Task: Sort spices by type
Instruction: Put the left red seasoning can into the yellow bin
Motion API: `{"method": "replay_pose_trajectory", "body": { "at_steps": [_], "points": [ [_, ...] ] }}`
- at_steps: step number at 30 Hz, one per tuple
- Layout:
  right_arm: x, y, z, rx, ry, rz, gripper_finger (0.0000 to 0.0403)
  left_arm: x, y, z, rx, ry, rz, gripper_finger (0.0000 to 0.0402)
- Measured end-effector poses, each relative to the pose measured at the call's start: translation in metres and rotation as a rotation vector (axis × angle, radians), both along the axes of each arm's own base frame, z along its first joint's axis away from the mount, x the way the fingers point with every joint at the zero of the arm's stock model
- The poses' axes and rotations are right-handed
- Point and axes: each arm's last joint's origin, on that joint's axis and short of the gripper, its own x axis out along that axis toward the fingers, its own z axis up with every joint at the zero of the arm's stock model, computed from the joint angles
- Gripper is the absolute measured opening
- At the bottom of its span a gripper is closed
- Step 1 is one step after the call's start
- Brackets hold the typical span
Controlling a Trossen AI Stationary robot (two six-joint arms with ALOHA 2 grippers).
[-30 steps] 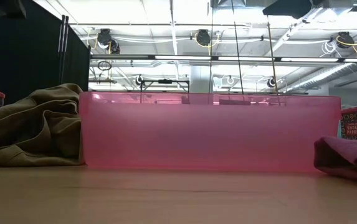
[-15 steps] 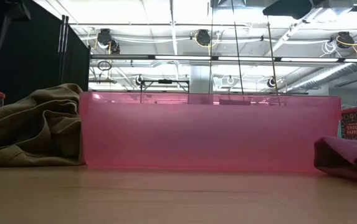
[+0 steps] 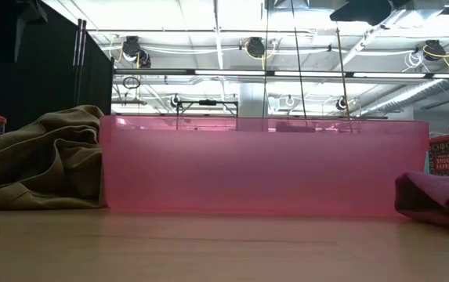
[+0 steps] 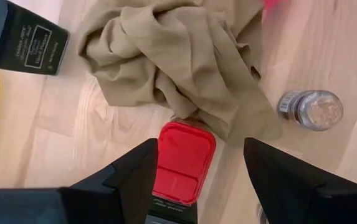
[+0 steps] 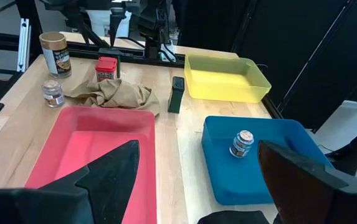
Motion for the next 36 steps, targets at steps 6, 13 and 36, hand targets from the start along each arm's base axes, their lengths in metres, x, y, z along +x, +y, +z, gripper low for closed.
{"method": "replay_pose_trajectory", "body": {
  "at_steps": [6, 13, 36],
  "points": [
    [0.0009, 0.0002, -0.0006, 0.003, 0.004, -0.002, 0.031, -0.0003, -0.0006, -0.0001, -0.002, 0.012, -0.049, 0.0245],
    [0.0008, 0.0002, -0.0006, 0.006, 0.003, -0.003, 0.031, -0.0003, -0.002, -0.0001, -0.029, 0.029, -0.103, 0.0245],
    [0.002, 0.0004, -0.0013, 0.012, 0.007, -0.006, 0.031, 0.0007, -0.002, -0.0022, -0.007, 0.034, -0.075, 0.037]
  ]
}}
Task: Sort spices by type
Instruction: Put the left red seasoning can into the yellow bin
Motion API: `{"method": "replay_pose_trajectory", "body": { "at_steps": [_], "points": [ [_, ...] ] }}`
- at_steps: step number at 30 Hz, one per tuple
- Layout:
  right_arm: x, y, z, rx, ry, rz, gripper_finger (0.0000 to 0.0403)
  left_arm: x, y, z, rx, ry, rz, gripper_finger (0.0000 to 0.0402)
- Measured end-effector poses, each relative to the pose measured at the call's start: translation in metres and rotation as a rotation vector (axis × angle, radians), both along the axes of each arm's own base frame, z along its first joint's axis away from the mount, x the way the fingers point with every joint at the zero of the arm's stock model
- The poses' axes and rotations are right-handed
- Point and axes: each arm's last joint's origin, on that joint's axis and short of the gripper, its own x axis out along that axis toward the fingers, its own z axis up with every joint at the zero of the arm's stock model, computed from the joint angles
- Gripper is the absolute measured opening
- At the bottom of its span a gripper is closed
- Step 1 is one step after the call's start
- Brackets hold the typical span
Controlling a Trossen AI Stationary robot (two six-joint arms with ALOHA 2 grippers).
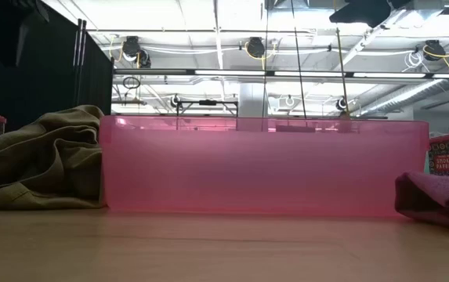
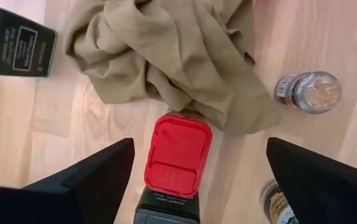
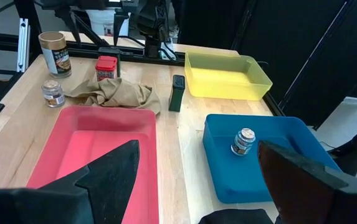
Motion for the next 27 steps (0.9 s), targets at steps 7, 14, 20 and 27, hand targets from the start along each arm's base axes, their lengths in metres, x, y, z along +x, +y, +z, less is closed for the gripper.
{"method": "replay_pose_trajectory", "body": {
  "at_steps": [7, 14, 20, 27],
  "points": [
    [0.001, 0.0, -0.001, -0.001, 0.004, 0.0, 0.031, 0.009, -0.008, -0.017, 0.021, 0.091, -0.033, 0.0371],
    [0.001, 0.0, -0.001, -0.002, 0.007, 0.0, 0.031, 0.012, -0.013, -0.027, 0.002, 0.158, -0.041, 0.037],
    [0.002, 0.0, -0.001, -0.002, 0.006, 0.0, 0.031, 0.016, -0.008, -0.027, 0.008, 0.164, -0.041, 0.037],
    [0.002, 0.0, -0.001, -0.003, 0.006, 0.001, 0.031, 0.019, -0.003, -0.027, 0.013, 0.167, -0.092, 0.037]
  ]
}}
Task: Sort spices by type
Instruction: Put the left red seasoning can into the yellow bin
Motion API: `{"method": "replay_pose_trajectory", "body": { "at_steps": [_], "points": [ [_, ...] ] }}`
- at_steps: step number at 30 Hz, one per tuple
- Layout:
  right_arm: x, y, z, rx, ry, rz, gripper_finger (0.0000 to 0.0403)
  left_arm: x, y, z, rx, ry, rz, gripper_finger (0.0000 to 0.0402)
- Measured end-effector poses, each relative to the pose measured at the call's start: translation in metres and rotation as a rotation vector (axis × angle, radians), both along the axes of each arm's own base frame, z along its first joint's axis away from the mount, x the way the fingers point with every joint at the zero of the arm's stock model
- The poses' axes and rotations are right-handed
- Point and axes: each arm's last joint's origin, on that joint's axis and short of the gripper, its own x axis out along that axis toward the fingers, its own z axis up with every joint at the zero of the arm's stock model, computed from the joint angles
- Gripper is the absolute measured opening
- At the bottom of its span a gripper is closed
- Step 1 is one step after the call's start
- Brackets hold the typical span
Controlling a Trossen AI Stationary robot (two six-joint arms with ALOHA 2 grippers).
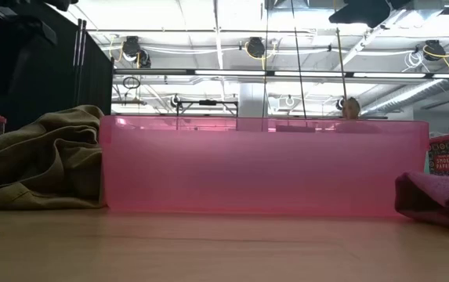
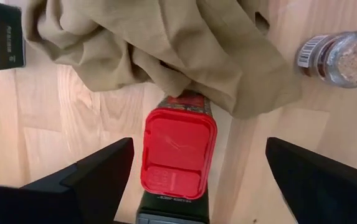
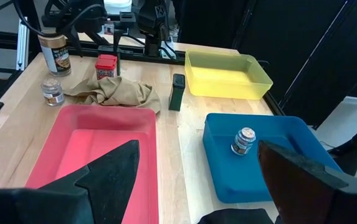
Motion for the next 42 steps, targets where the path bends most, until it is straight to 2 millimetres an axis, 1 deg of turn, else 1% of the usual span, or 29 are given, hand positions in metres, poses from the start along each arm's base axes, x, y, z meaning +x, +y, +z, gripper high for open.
{"method": "replay_pose_trajectory", "body": {
  "at_steps": [12, 15, 19, 22, 28, 34, 39, 42],
  "points": [
    [0.0, 0.0, 0.0, -0.002, 0.0, 0.0, 0.031, 0.0, 0.001, -0.001, 0.002, 0.002, -0.005, 0.037],
    [0.0, 0.0, 0.0, 0.0, 0.0, 0.0, 0.031, -0.004, 0.004, -0.007, 0.01, 0.022, -0.002, 0.037],
    [0.0, 0.0, 0.0, 0.001, 0.0, 0.0, 0.031, -0.014, 0.01, -0.017, 0.004, 0.062, 0.005, 0.0366],
    [0.0, 0.0, 0.0, 0.001, 0.0, -0.001, 0.031, -0.019, 0.013, -0.019, -0.022, 0.028, 0.005, 0.0355],
    [0.0, 0.0, 0.0, 0.001, 0.0, -0.001, 0.031, -0.024, 0.017, -0.025, -0.056, -0.019, 0.031, 0.0339],
    [0.0, 0.0, 0.0, 0.004, -0.001, -0.002, 0.031, -0.029, 0.02, -0.038, -0.04, 0.005, 0.031, 0.0338],
    [0.0, 0.0, 0.0, 0.014, -0.002, -0.006, 0.031, -0.027, 0.019, -0.046, -0.065, -0.031, 0.024, 0.0338],
    [0.0, 0.0, 0.0, 0.014, -0.001, -0.006, 0.031, -0.026, 0.018, -0.047, -0.076, -0.047, 0.028, 0.0337]
  ]
}}
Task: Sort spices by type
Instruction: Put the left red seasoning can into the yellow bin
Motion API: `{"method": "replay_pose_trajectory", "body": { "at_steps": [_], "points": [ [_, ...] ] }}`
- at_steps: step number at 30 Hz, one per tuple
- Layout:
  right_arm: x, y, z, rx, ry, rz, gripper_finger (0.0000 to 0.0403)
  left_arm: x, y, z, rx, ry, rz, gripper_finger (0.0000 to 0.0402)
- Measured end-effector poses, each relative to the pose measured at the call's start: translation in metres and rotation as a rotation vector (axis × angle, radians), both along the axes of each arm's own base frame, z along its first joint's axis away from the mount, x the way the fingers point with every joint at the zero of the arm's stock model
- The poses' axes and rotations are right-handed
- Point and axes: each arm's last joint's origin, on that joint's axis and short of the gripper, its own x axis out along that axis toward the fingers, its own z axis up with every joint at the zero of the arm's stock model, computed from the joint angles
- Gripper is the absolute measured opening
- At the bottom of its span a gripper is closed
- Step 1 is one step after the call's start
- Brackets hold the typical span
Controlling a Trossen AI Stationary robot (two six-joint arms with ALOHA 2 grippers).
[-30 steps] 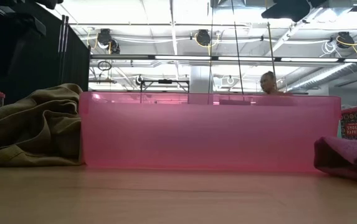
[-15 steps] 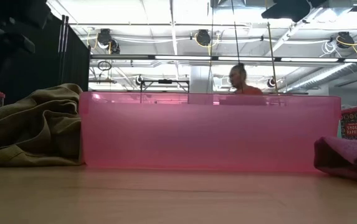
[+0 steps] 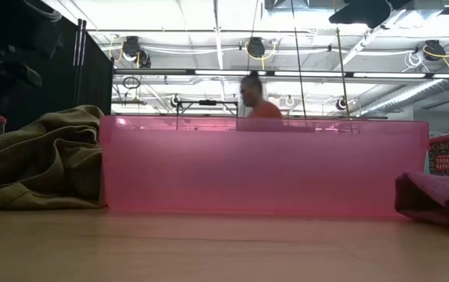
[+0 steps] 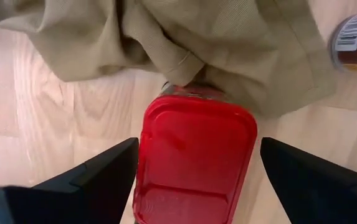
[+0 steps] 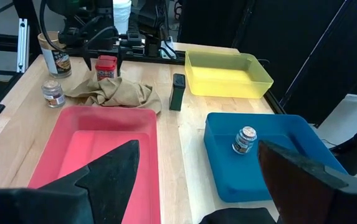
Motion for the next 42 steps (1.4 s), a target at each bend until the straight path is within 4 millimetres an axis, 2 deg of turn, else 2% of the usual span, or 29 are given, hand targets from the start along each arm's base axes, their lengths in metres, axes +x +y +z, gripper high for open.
{"method": "replay_pose_trajectory", "body": {
  "at_steps": [4, 10, 12, 22, 33, 42],
  "points": [
    [0.0, 0.0, 0.0, 0.006, -0.001, -0.002, 0.031, -0.001, 0.001, 0.0, 0.006, 0.008, 0.0, 0.0323],
    [0.001, 0.0, -0.001, 0.01, 0.003, -0.004, 0.031, -0.001, 0.001, 0.0, 0.007, 0.009, 0.0, 0.0243],
    [0.001, 0.0, -0.001, 0.01, 0.003, -0.004, 0.031, -0.001, 0.001, 0.0, 0.004, 0.011, -0.001, 0.0228],
    [0.001, 0.0, -0.001, 0.01, 0.003, -0.004, 0.031, -0.001, 0.0, 0.004, -0.001, 0.033, -0.002, 0.0228],
    [0.001, 0.0, -0.001, 0.005, 0.003, -0.002, 0.031, 0.002, 0.006, 0.033, 0.061, 0.072, 0.029, 0.0228],
    [0.001, 0.0, -0.001, 0.003, 0.003, -0.001, 0.031, 0.016, 0.033, 0.068, 0.198, 0.026, 0.26, 0.0228]
  ]
}}
